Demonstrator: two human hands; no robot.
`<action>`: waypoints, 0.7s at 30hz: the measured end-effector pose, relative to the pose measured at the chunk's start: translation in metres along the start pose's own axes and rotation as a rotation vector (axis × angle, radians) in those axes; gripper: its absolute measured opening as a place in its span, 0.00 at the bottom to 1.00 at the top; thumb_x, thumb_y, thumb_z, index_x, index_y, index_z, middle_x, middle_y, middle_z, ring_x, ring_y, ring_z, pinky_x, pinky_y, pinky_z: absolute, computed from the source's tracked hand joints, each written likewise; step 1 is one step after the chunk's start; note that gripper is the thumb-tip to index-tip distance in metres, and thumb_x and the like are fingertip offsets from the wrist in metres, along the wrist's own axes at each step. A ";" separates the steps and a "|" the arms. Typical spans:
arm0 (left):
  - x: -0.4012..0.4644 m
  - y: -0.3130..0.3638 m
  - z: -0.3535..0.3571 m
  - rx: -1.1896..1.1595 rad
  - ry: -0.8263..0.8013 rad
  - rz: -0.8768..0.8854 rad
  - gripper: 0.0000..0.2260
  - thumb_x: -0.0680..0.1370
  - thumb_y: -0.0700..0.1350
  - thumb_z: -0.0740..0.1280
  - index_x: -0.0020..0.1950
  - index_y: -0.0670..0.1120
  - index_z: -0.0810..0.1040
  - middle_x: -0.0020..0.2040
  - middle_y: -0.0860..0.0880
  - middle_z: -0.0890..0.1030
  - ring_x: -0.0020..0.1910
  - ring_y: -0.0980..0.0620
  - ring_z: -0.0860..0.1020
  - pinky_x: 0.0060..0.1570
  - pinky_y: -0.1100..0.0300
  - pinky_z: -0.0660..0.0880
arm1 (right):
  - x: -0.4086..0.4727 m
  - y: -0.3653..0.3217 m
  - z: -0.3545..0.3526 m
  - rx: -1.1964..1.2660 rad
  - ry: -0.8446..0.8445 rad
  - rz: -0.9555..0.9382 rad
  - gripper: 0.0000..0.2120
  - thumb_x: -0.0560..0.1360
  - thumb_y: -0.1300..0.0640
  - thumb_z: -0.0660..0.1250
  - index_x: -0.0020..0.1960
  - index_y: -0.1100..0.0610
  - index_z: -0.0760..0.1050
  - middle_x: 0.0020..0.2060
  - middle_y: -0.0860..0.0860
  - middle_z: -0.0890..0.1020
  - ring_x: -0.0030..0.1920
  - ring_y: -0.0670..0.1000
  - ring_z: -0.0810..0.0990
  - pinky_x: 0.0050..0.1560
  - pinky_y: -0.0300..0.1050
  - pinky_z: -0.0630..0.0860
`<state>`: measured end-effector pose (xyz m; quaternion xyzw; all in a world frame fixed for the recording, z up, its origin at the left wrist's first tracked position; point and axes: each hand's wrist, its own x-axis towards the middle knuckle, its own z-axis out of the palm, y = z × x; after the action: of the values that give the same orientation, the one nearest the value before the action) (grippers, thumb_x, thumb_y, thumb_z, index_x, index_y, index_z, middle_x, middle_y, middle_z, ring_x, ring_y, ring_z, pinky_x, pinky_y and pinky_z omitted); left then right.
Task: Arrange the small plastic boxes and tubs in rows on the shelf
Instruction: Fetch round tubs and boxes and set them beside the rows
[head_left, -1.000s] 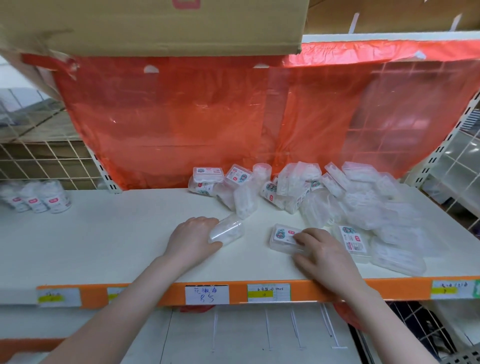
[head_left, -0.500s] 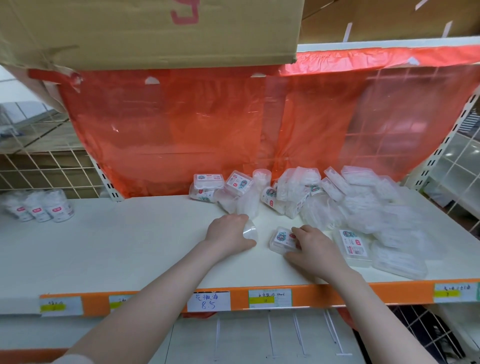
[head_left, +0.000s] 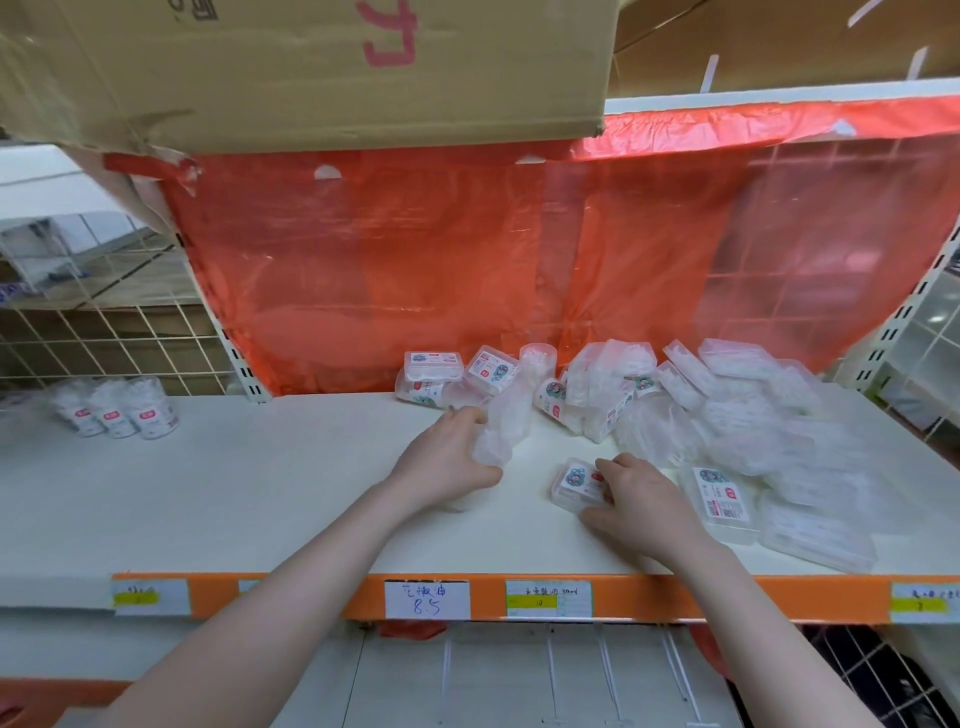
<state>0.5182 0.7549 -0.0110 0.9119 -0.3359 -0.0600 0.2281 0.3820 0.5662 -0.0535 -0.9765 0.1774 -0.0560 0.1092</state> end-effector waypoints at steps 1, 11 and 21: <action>-0.004 -0.005 -0.003 -0.019 -0.002 0.000 0.28 0.69 0.50 0.70 0.68 0.50 0.67 0.66 0.51 0.70 0.63 0.53 0.70 0.55 0.60 0.68 | 0.000 0.000 0.000 0.001 -0.001 -0.004 0.16 0.71 0.46 0.65 0.54 0.55 0.71 0.51 0.51 0.73 0.54 0.52 0.73 0.45 0.43 0.66; -0.028 -0.045 -0.031 -0.147 -0.101 -0.040 0.28 0.69 0.43 0.72 0.67 0.50 0.69 0.62 0.52 0.73 0.57 0.56 0.72 0.54 0.63 0.71 | 0.004 -0.012 0.001 0.009 -0.009 -0.060 0.14 0.71 0.48 0.64 0.52 0.55 0.71 0.49 0.51 0.73 0.52 0.53 0.73 0.45 0.44 0.69; -0.016 -0.026 -0.026 0.091 -0.031 -0.093 0.28 0.70 0.61 0.70 0.66 0.50 0.72 0.63 0.50 0.74 0.61 0.52 0.73 0.56 0.58 0.70 | 0.006 -0.016 0.001 0.017 -0.031 -0.056 0.13 0.71 0.48 0.64 0.50 0.55 0.71 0.50 0.52 0.73 0.53 0.53 0.73 0.45 0.44 0.69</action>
<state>0.5284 0.7925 -0.0003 0.9349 -0.2992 -0.0689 0.1780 0.3931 0.5786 -0.0508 -0.9808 0.1478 -0.0453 0.1187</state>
